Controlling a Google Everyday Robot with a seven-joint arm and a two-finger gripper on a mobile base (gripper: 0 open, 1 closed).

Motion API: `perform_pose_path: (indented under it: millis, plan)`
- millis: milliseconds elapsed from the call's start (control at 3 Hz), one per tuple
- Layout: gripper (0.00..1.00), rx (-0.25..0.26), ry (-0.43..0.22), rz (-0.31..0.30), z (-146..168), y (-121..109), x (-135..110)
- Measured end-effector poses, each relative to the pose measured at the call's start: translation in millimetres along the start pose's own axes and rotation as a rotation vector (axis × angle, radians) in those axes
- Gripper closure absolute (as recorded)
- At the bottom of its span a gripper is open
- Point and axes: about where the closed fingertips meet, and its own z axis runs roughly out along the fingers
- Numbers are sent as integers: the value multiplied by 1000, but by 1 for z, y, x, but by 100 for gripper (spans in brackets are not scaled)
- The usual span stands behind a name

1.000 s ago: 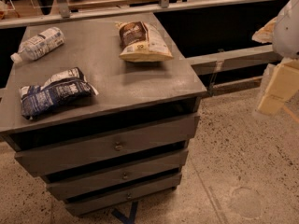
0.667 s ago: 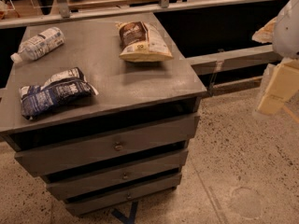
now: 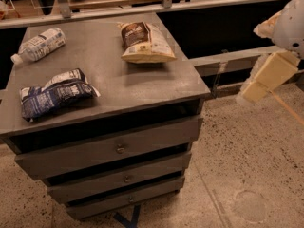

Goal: Move brown chip bag near blue plastic bottle

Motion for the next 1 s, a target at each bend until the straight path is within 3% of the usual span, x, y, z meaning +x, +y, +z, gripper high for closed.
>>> perform_pose_path:
  millis: [333, 667, 1000]
  plan:
    - [0, 41, -168, 168, 12, -20, -17]
    - [0, 83, -289, 317, 34, -46, -37]
    - [0, 139, -377, 409, 50, -69, -59]
